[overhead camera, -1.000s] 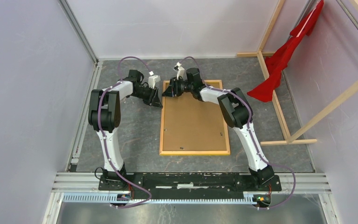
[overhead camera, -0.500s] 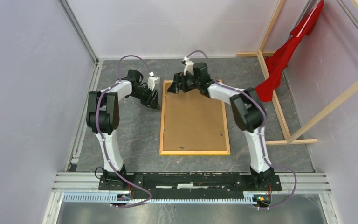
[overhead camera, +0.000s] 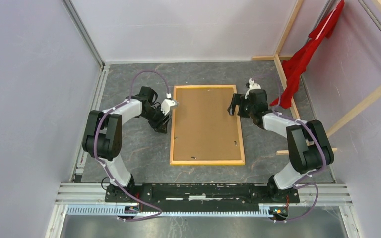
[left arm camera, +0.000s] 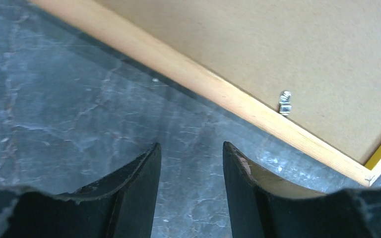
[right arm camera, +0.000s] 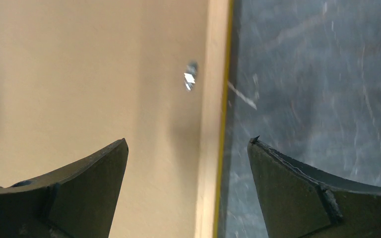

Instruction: Put the photo into the frame

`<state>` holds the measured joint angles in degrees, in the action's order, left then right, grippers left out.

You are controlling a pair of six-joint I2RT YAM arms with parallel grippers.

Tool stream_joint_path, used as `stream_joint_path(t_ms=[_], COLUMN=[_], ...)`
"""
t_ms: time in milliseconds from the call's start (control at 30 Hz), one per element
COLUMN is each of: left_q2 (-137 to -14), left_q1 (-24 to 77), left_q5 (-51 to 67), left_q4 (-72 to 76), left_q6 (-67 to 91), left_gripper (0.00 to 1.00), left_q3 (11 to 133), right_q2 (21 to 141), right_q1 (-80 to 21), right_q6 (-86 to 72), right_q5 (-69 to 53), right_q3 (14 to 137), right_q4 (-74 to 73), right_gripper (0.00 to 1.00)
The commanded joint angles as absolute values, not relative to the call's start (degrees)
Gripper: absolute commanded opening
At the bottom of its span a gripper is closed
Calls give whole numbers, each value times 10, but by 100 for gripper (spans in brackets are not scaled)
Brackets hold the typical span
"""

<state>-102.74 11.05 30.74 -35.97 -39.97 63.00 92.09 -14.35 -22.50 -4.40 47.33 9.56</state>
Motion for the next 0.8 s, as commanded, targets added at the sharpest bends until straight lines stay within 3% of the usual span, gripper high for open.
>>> stream_joint_path(t_ms=[0,267,567,767], left_q2=[-992,-958,-952,-966], left_q1=[138,180,256,329], left_q5=[258,218,217,227], left_q4=[-363,-342,-320,-331], left_q6=[-452,-472,-458,-443], left_gripper=[56,55,54,57], left_q3=[588,529,504,507], right_q2=[912,977,1107,1272], right_q1=[-146,-142,-186,-267], right_q6=[-233,-270,-288,-299], right_q5=[-31,-98,-108,-202], right_q3=[457,473,613,891], right_q4=[112,148,120,41], right_gripper=[98,98,98,98])
